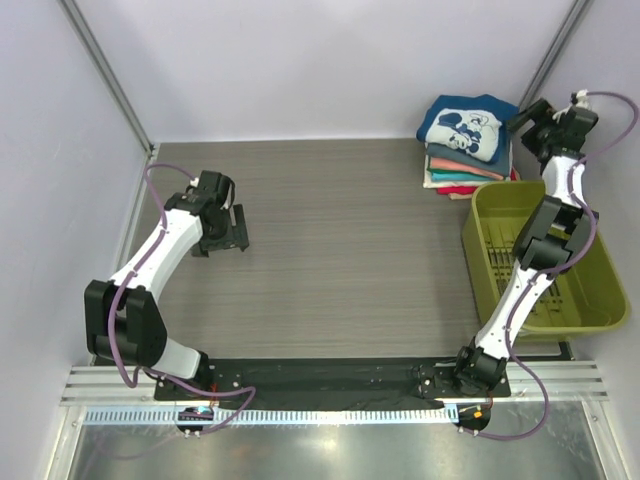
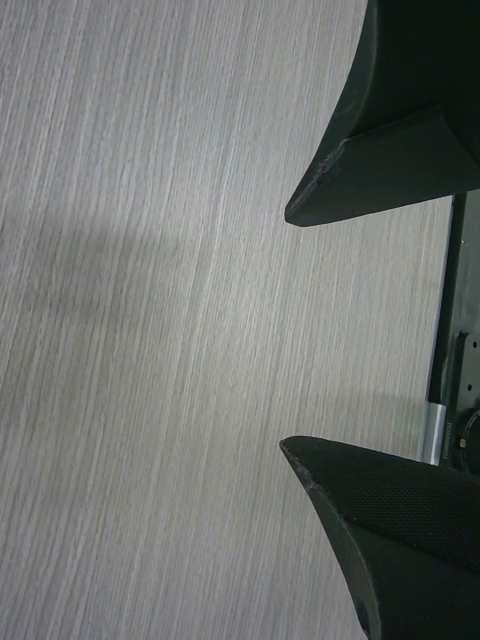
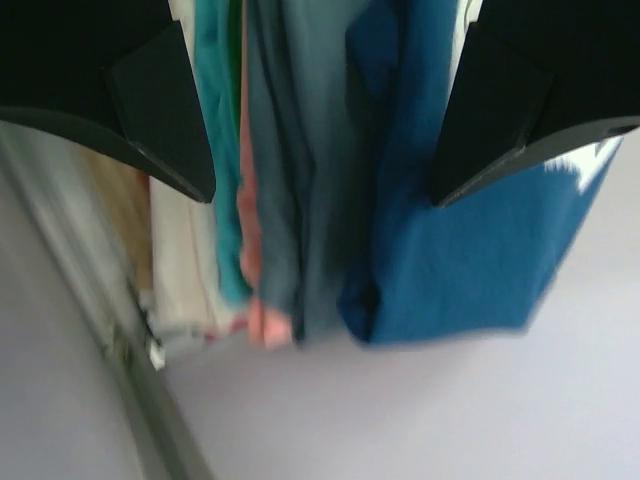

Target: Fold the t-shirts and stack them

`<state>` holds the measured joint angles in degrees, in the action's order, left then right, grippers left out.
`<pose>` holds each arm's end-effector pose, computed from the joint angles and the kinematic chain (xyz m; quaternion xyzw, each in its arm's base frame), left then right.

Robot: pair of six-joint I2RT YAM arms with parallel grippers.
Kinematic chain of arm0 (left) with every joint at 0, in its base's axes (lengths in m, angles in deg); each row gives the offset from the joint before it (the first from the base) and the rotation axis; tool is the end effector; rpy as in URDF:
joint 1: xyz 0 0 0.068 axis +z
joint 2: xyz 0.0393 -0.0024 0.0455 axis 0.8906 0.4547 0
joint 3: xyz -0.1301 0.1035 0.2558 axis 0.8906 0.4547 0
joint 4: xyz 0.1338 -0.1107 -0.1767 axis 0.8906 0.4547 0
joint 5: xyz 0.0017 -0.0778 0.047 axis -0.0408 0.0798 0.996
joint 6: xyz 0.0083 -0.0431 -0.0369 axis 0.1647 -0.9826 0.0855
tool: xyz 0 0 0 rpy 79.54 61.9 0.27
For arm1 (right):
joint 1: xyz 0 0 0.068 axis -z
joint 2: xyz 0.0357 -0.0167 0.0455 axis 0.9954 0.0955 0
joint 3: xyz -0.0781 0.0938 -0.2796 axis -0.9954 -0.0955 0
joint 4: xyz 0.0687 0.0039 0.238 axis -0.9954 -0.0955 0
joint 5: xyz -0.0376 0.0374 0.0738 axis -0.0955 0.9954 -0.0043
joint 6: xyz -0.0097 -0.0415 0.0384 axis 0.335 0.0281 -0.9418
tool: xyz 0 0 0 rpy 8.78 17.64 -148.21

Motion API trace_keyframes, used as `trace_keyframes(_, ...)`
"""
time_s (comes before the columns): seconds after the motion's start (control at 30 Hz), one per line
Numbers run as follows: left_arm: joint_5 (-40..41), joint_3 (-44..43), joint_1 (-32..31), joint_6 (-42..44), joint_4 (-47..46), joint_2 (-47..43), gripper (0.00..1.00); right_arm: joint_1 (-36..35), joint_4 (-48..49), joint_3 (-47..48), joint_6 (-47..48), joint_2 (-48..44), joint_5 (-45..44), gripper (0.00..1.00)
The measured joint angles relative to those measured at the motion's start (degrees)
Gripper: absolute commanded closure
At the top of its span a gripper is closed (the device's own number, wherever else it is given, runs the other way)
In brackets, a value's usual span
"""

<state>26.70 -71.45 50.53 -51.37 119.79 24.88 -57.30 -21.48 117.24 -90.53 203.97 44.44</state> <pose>0.2659 -0.0519 0.2977 -0.1242 0.9708 0.0137 0.2049 0.5137 -0.2450 0.3047 0.2372 0.7640 0.1647 0.5770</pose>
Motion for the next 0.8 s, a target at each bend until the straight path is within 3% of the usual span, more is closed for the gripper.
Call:
trace_keyframes(0.17,-0.87,0.0,-0.35,0.0,-0.02,-0.33,0.14,-0.52,3.87,-24.9,-6.21,-14.27,-2.25,0.05)
trace_keyframes(0.3,-1.68,0.0,-0.7,-0.02,-0.02,-1.4,0.14,-1.11,6.21,-34.49,-9.01,-22.69,-2.36,0.05)
trace_keyframes(0.53,-1.99,0.0,-1.79,-0.02,-0.04,-3.78,0.14,-2.08,8.94,-40.33,-9.68,-29.07,-2.03,0.05)
trace_keyframes(0.8,-1.95,0.0,-1.81,-0.02,-0.04,-4.0,0.14,-3.21,8.72,-39.39,-10.05,-30.01,-1.4,0.07)
